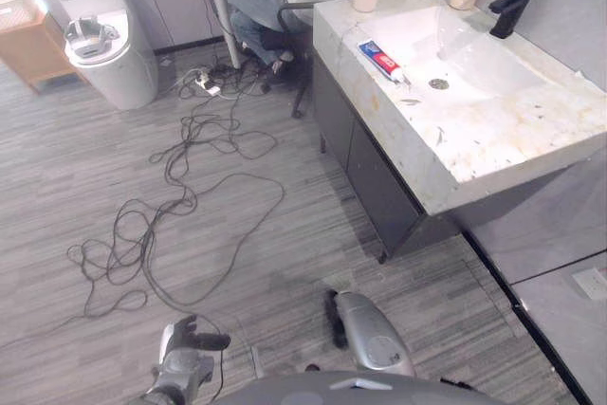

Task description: Organize the bathroom.

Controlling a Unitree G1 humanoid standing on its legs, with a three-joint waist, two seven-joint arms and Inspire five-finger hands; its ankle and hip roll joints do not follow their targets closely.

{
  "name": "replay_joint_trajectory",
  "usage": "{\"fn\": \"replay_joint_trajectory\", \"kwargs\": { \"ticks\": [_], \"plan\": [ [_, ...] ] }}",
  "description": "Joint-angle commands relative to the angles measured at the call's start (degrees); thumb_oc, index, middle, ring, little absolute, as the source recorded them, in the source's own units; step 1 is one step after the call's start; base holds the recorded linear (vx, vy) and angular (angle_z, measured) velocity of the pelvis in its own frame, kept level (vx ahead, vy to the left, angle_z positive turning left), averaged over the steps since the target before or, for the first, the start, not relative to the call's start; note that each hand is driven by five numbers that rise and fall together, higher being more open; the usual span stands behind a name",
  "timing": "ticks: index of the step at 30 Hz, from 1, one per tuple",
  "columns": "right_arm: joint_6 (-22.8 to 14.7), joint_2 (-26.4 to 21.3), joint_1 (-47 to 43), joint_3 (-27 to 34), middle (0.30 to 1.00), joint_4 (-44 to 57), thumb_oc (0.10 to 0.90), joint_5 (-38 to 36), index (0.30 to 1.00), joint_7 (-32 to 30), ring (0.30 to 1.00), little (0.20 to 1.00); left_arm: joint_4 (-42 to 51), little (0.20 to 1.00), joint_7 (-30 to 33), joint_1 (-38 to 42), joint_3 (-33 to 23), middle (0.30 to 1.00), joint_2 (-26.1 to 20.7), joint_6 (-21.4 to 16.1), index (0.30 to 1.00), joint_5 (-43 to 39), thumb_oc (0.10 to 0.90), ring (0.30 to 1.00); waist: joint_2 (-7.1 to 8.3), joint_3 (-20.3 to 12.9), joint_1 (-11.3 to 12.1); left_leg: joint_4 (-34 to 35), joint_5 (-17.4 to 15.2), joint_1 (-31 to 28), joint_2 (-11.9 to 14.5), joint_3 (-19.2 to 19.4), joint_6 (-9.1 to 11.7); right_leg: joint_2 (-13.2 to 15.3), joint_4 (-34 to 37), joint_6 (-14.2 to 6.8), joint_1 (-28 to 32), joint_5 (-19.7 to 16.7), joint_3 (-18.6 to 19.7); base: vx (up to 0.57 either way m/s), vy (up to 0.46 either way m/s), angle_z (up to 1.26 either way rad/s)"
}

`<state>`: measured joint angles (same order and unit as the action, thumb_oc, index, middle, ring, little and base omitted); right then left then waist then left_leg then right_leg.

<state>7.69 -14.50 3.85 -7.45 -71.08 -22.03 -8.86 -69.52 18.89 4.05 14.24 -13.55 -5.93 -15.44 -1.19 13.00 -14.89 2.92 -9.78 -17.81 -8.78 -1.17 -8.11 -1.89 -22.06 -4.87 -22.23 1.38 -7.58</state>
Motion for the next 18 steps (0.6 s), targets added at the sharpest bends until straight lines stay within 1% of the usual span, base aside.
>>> {"fn": "replay_joint_trajectory", "kwargs": {
  "ticks": [1,2,3,4,5,6,7,8,9,10,11,12,13,14,15,16,18],
  "plan": [
    [0.88,-2.95,-1.55,-4.78,0.900,0.73,0.800,16.23,0.900,2.92,0.900,0.900,3.43,0.900,3.18,6.67,-1.19,0.900,-2.17,-0.51,0.900,0.63,0.800,0.900,2.48,-2.22,-1.66,-7.10,-1.78,4.71,-1.26,6.94,5.72,-0.24,14.54,-3.28,5.61,-13.61,-2.95,0.37,0.173,0.29],
    [1.11,-3.21,-1.91,-6.80,0.900,0.56,0.800,16.61,0.900,4.13,0.900,0.900,3.34,0.900,3.76,7.14,-1.11,0.900,-1.97,-0.33,0.900,2.17,0.800,0.900,2.02,-2.26,-1.80,-7.40,-2.08,4.27,-1.90,7.67,5.77,-0.65,14.10,-2.70,5.97,-12.98,-2.97,0.45,0.158,0.11],
    [2.01,-3.24,-2.21,-7.20,0.900,0.16,0.800,13.23,0.900,4.54,0.900,0.900,3.00,0.900,4.01,7.09,-1.30,0.900,-1.64,-0.17,0.900,1.46,0.800,0.900,1.21,-2.69,-1.84,-7.48,-1.41,3.17,-2.25,7.66,6.35,-1.19,13.95,-1.78,6.93,-11.79,-3.10,0.40,0.110,-0.04],
    [2.39,-3.15,-2.42,-6.90,0.900,-0.08,0.800,11.70,0.900,4.24,0.900,0.900,2.72,0.900,3.82,6.85,-1.28,0.900,-1.40,-0.57,0.900,0.71,0.800,0.900,0.45,-2.89,-1.86,-9.33,-0.12,2.66,-2.06,7.23,7.35,-1.79,13.20,-0.85,7.68,-10.11,-3.09,0.30,0.061,-0.15],
    [2.40,-3.11,-2.55,-6.73,0.900,-0.20,0.800,10.48,0.900,3.68,0.900,0.900,2.53,0.900,3.42,6.67,-1.32,0.900,-1.28,-1.01,0.900,0.34,0.800,0.900,0.06,-3.11,-1.89,-10.60,1.79,2.68,-1.94,6.72,8.29,-2.24,13.31,-0.26,8.27,-9.42,-2.82,0.27,0.049,-0.25],
    [1.41,-3.10,-2.55,-5.73,0.900,-0.47,0.800,8.26,0.900,3.50,0.900,0.900,2.09,0.900,0.67,6.31,-1.31,0.900,-0.78,-2.89,0.900,-3.21,0.800,0.900,-0.56,-4.08,-2.23,-16.81,7.96,4.28,-1.37,6.66,11.34,-2.68,14.99,1.50,10.37,-8.27,-1.75,0.35,0.042,-0.11],
    [0.58,-3.05,-2.37,-4.96,0.900,-0.50,0.800,8.43,0.900,4.75,0.900,0.900,2.46,0.900,-1.13,5.88,-1.78,0.900,-0.11,-2.97,0.900,-7.05,0.800,0.900,-0.32,-4.77,-2.27,-24.14,12.49,6.02,-0.15,8.55,13.71,-1.99,16.21,2.75,12.38,-7.40,-1.55,0.39,0.034,0.18],
    [0.35,-2.87,-2.33,-4.84,0.900,-0.54,0.800,8.62,0.900,5.06,0.900,0.900,2.49,0.900,-1.28,5.64,-1.89,0.900,0.32,-3.29,0.900,-8.26,0.800,0.900,-0.01,-5.14,-2.23,-28.61,15.15,7.43,0.87,9.76,14.98,-1.46,16.68,3.22,13.41,-7.05,-1.62,0.41,0.008,0.37],
    [-0.78,-2.54,-2.23,-4.75,0.900,-0.59,0.800,6.48,0.900,4.26,0.900,0.900,2.77,0.900,-1.41,5.23,-2.49,0.900,0.78,-2.92,0.900,-8.91,0.800,0.900,0.78,-5.69,-1.98,-34.44,17.69,9.88,3.06,11.75,16.62,-0.49,17.31,4.05,14.93,-6.34,-1.79,0.36,0.003,0.37],
    [-1.34,-2.45,-2.23,-4.42,0.900,-0.54,0.800,4.03,0.900,3.51,0.900,0.900,2.86,0.900,-0.52,4.96,-2.89,0.900,1.18,-2.73,0.900,-8.67,0.800,0.900,1.05,-5.74,-1.58,-38.36,18.12,12.28,4.37,12.80,17.15,-0.41,17.48,4.56,16.28,-5.51,-1.55,0.41,-0.008,0.13],
    [-1.61,-2.32,-2.54,-3.71,0.900,-0.27,0.800,1.30,0.900,2.36,0.900,0.900,3.05,0.900,0.79,4.57,-3.27,0.900,1.78,-2.55,0.900,-7.14,0.800,0.900,2.54,-5.96,-1.09,-42.96,17.91,16.81,5.48,14.22,16.35,0.71,18.08,4.56,18.05,-4.91,-0.80,0.33,-0.021,-0.04],
    [-2.09,-2.31,-2.96,-2.99,0.900,-0.28,0.800,0.73,0.900,1.70,0.900,0.900,3.04,0.900,1.81,4.32,-3.64,0.900,1.96,-2.28,0.900,-6.14,0.800,0.900,3.28,-5.67,-0.30,-45.78,15.70,20.58,8.27,15.09,14.75,0.69,18.56,4.62,19.60,-4.53,0.18,0.32,-0.017,-0.26],
    [-2.15,-2.19,-3.34,-2.67,0.900,-0.39,0.800,1.46,0.900,2.02,0.900,0.900,2.69,0.900,2.67,3.96,-4.08,0.900,1.98,-2.51,0.900,-5.72,0.800,0.900,4.24,-5.54,0.19,-46.99,14.09,23.37,10.09,15.55,13.35,1.07,18.79,4.76,20.56,-4.29,1.16,0.25,0.018,-0.61],
    [-2.28,-2.01,-3.61,-2.58,0.900,-0.53,0.800,1.87,0.900,1.92,0.900,0.900,2.61,0.900,3.47,3.68,-4.49,0.900,1.85,-2.72,0.900,-5.81,0.800,0.900,4.87,-5.54,0.55,-45.95,13.49,25.10,11.49,15.30,12.45,1.35,18.76,4.83,20.88,-4.01,1.83,0.30,0.106,-0.76],
    [-2.86,-1.67,-3.89,-2.73,0.900,-0.96,0.800,2.47,0.900,1.86,0.900,0.900,2.66,0.900,4.94,3.04,-5.27,0.900,1.52,-3.29,0.900,-7.02,0.800,0.900,5.45,-4.97,1.21,-43.18,12.03,26.82,14.21,14.58,11.00,1.35,18.66,5.07,21.72,-3.24,3.30,0.36,0.251,-1.12],
    [-3.51,-1.36,-3.92,-2.73,0.900,-1.43,0.800,3.35,0.900,1.89,0.900,0.900,3.00,0.900,6.09,1.93,-6.48,0.900,1.36,-3.78,0.900,-12.77,0.800,0.900,5.51,-4.62,1.94,-37.04,11.53,27.00,14.94,12.81,10.03,1.34,18.56,4.86,22.15,-2.45,5.42,0.36,0.319,-1.05],
    [-3.83,-1.40,-4.31,-2.62,0.900,-1.92,0.800,3.35,0.900,1.25,0.900,0.900,2.76,0.900,6.15,0.68,-8.01,0.900,1.22,-5.50,0.900,-19.52,0.800,0.900,5.22,-4.29,3.26,-29.87,11.94,27.41,14.96,9.71,9.76,1.21,17.40,4.29,22.28,-0.98,7.80,0.26,0.293,-1.54]
  ]
}}
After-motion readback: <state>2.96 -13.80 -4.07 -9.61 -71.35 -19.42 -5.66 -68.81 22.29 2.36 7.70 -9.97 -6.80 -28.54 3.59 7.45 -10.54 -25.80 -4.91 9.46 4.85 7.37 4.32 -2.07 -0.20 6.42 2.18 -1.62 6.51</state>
